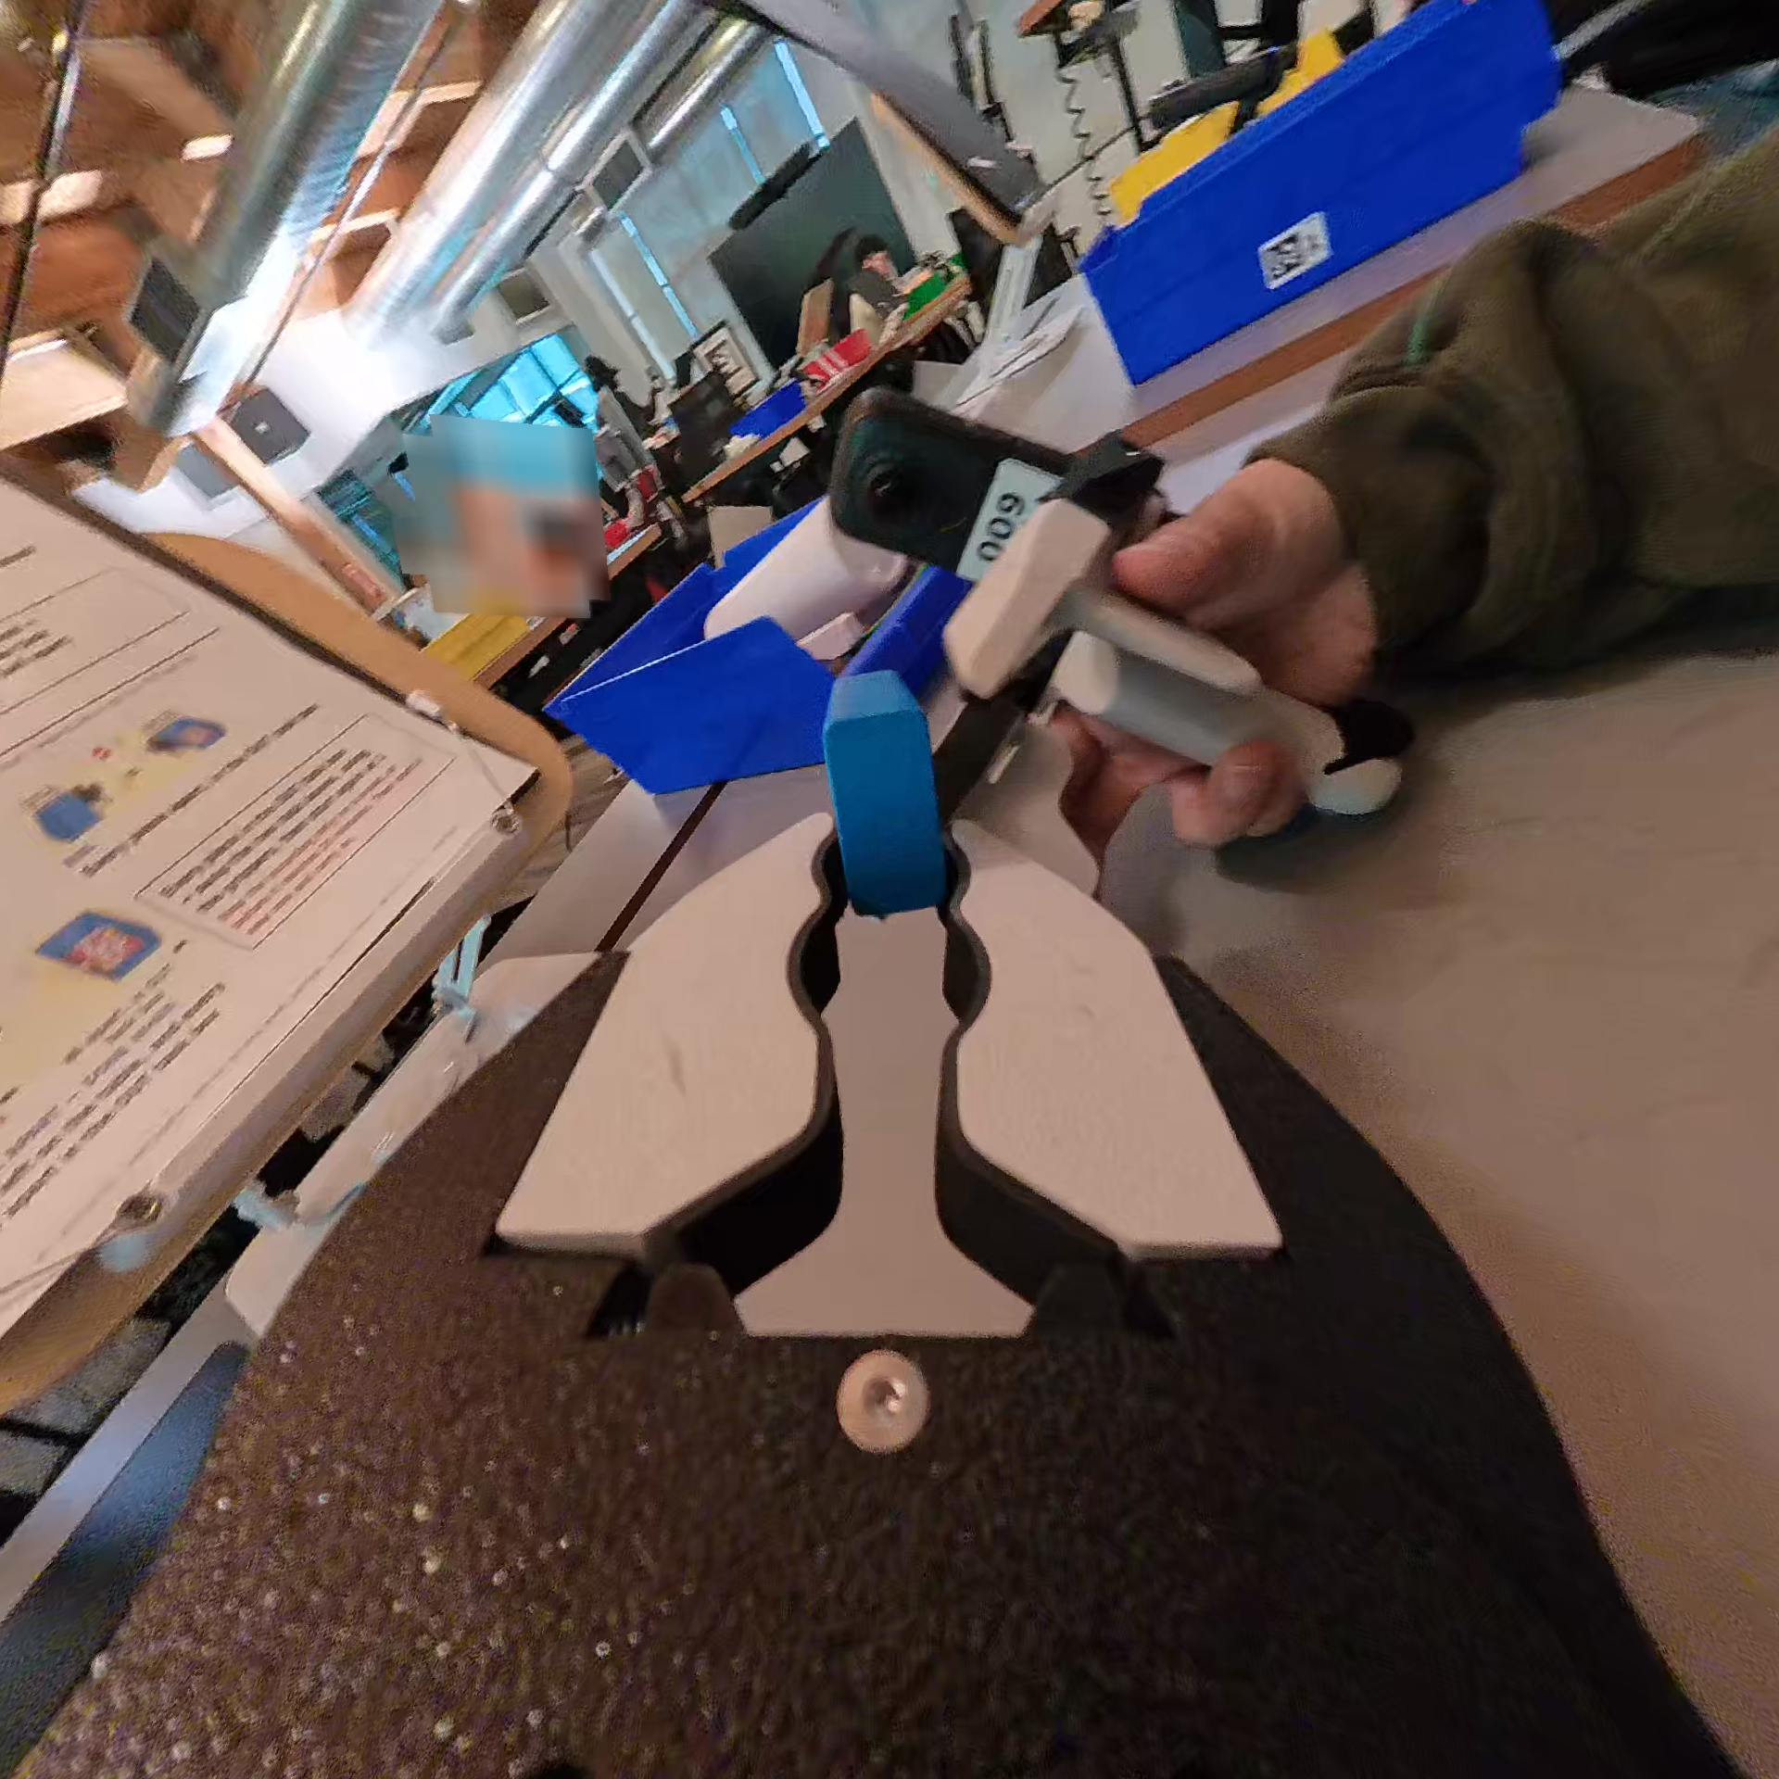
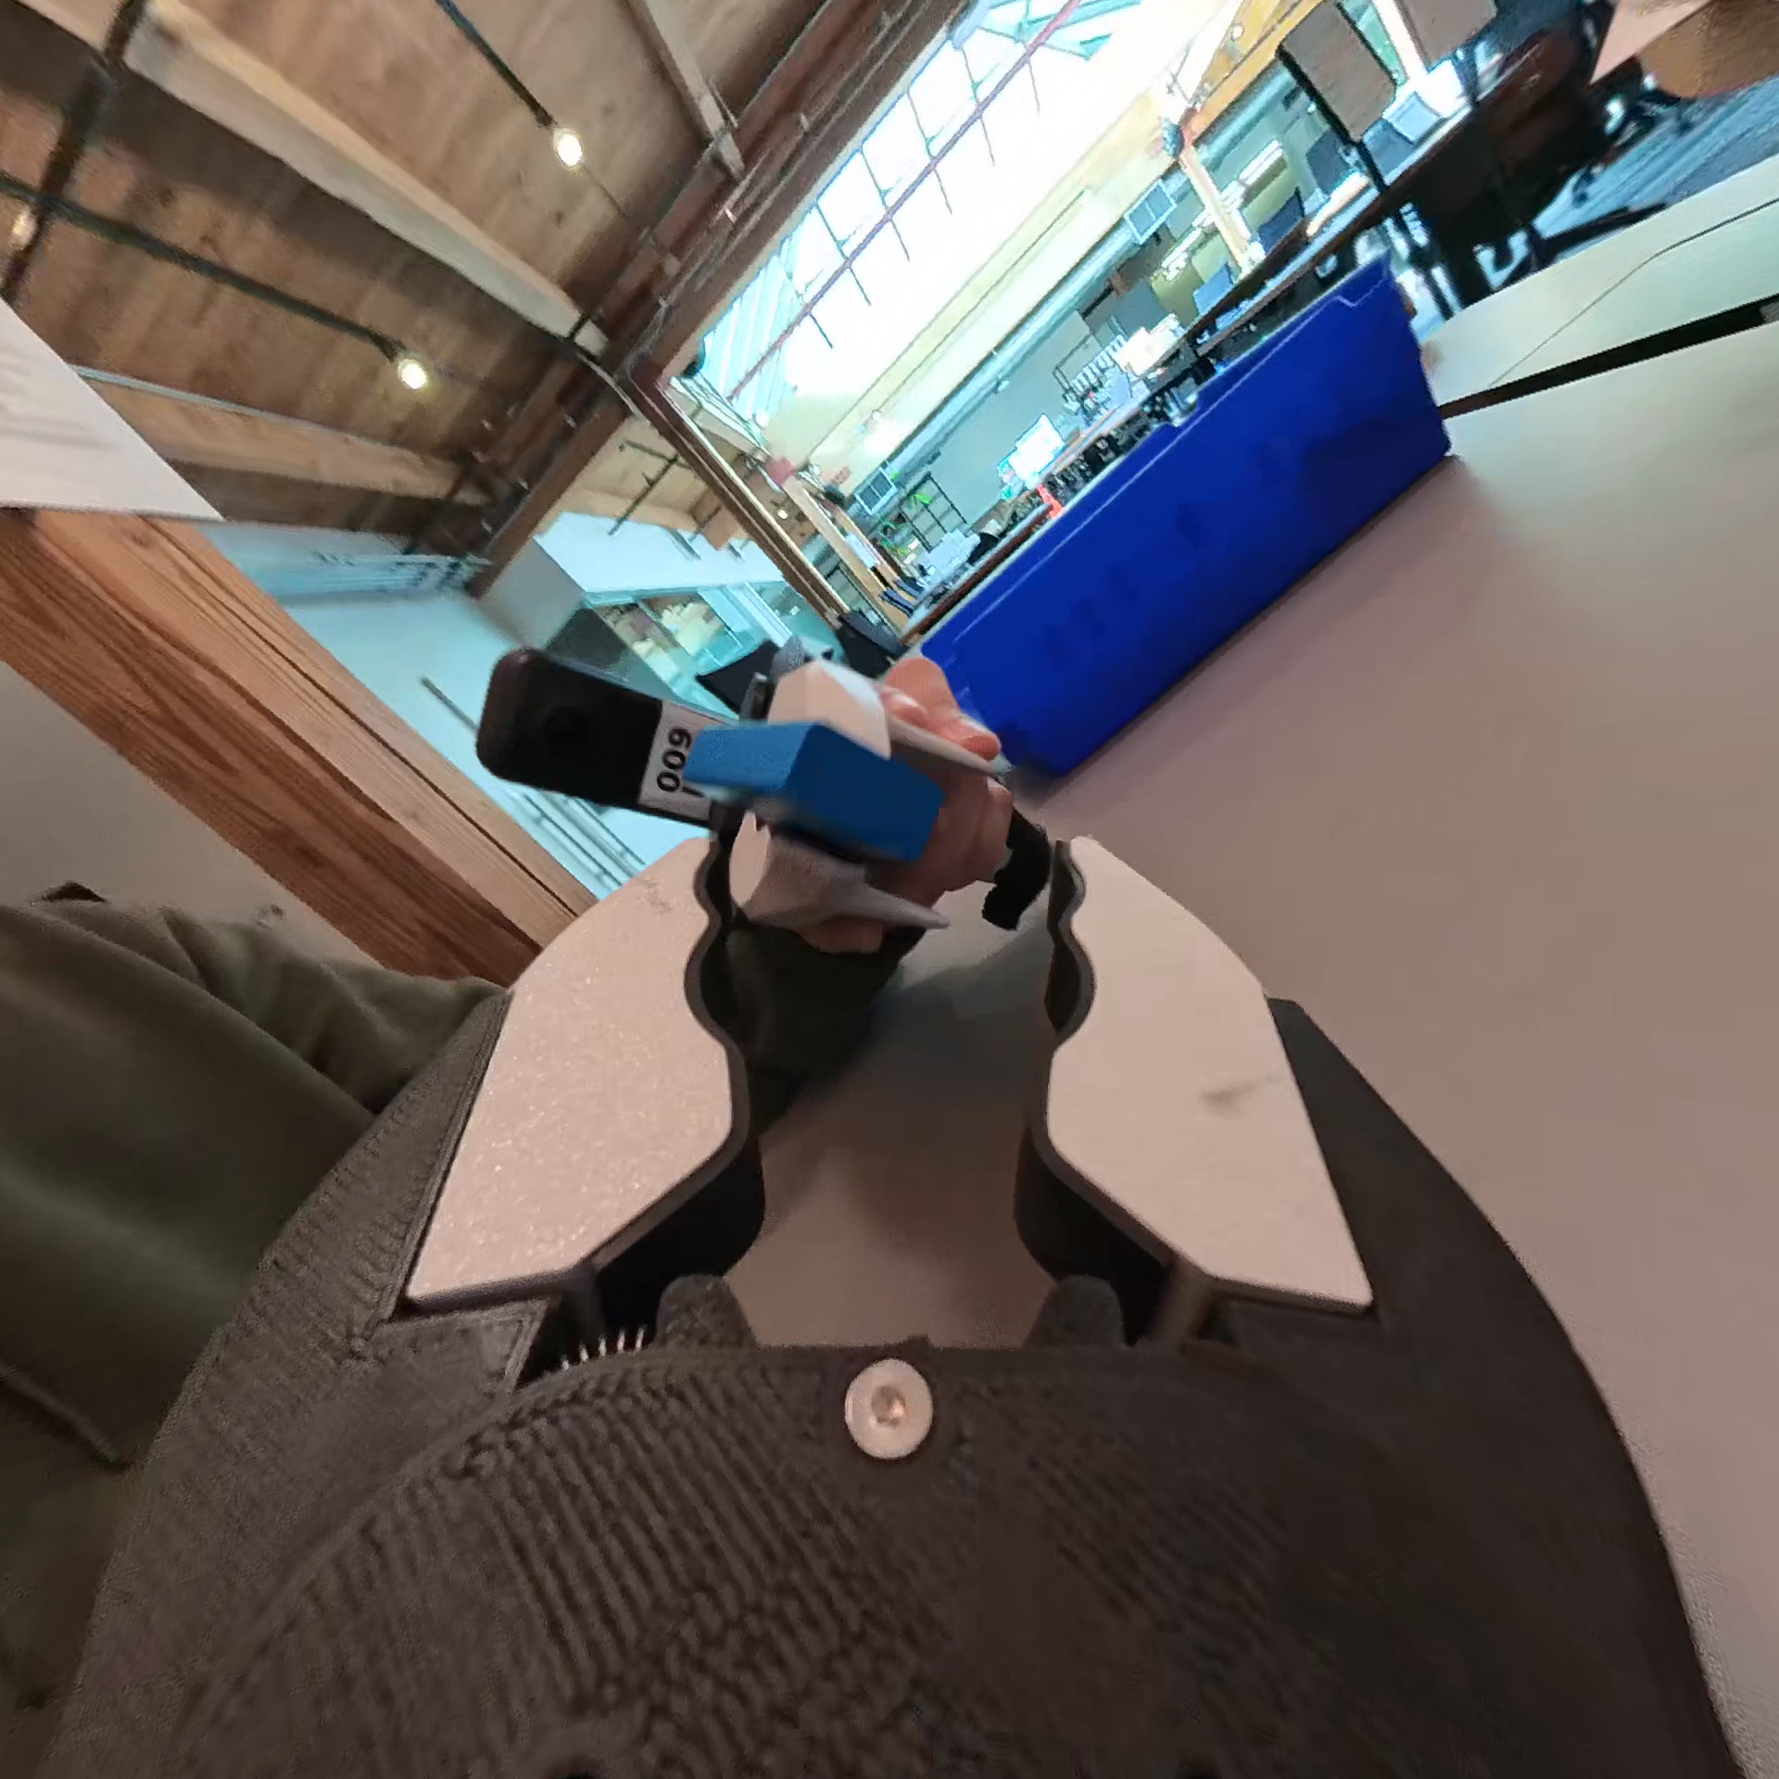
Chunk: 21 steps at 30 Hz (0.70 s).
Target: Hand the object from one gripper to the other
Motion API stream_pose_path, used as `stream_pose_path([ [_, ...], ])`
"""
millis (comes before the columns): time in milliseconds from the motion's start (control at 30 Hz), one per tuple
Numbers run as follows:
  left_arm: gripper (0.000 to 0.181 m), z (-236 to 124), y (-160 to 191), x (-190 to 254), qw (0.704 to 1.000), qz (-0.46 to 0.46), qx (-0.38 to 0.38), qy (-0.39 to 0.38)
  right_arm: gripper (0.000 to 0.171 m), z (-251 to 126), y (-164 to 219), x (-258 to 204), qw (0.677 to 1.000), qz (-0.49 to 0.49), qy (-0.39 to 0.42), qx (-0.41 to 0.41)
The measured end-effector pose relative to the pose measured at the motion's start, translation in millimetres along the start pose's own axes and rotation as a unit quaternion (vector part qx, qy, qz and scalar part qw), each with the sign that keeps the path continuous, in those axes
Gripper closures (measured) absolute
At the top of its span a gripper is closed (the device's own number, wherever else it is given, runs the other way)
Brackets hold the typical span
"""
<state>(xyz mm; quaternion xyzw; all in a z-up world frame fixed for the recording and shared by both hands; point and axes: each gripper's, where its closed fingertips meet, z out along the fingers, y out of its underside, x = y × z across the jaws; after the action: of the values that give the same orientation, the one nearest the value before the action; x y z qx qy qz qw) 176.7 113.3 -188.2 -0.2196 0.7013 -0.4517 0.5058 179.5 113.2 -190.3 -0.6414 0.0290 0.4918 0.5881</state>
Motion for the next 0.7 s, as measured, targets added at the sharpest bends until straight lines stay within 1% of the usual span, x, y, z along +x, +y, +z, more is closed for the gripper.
stream_pose_path([
  [100,0.165,2.5,-3.1,6.0,1.000,0.028,0.004,0.005,0.108,-0.9,-1.5,-1.6,0.999,0.031,-0.016,0.009],
  [200,0.165,1.7,-4.9,10.8,0.999,0.034,0.012,0.023,0.111,0.0,2.0,-14.9,0.994,0.075,-0.076,0.004],
  [267,0.165,2.7,-3.2,14.5,0.999,0.042,0.008,0.031,0.119,-0.4,-2.6,-27.7,0.983,0.123,-0.133,0.020],
  [300,0.165,3.2,-3.8,16.5,0.998,0.043,0.010,0.036,0.120,0.4,-3.9,-28.4,0.979,0.146,-0.142,0.025],
  [367,0.165,4.5,-5.8,20.8,0.998,0.047,0.014,0.045,0.131,3.0,-2.9,-28.6,0.972,0.179,-0.153,0.027],
  [433,0.165,5.1,-9.1,22.6,0.997,0.053,0.021,0.046,0.131,5.5,-2.3,-35.1,0.961,0.210,-0.180,0.026],
  [567,0.165,4.9,-9.3,21.7,0.998,0.042,0.024,0.046,0.135,7.2,1.4,-35.0,0.969,0.180,-0.171,-0.001],
  [633,0.165,6.6,-9.7,21.5,0.999,0.014,0.022,0.045,0.135,6.1,2.5,-34.8,0.974,0.156,-0.161,-0.015],
  [700,0.161,7.2,-9.5,21.3,0.998,-0.030,0.020,0.050,0.136,6.7,4.0,-32.2,0.985,0.112,-0.132,-0.029],
])
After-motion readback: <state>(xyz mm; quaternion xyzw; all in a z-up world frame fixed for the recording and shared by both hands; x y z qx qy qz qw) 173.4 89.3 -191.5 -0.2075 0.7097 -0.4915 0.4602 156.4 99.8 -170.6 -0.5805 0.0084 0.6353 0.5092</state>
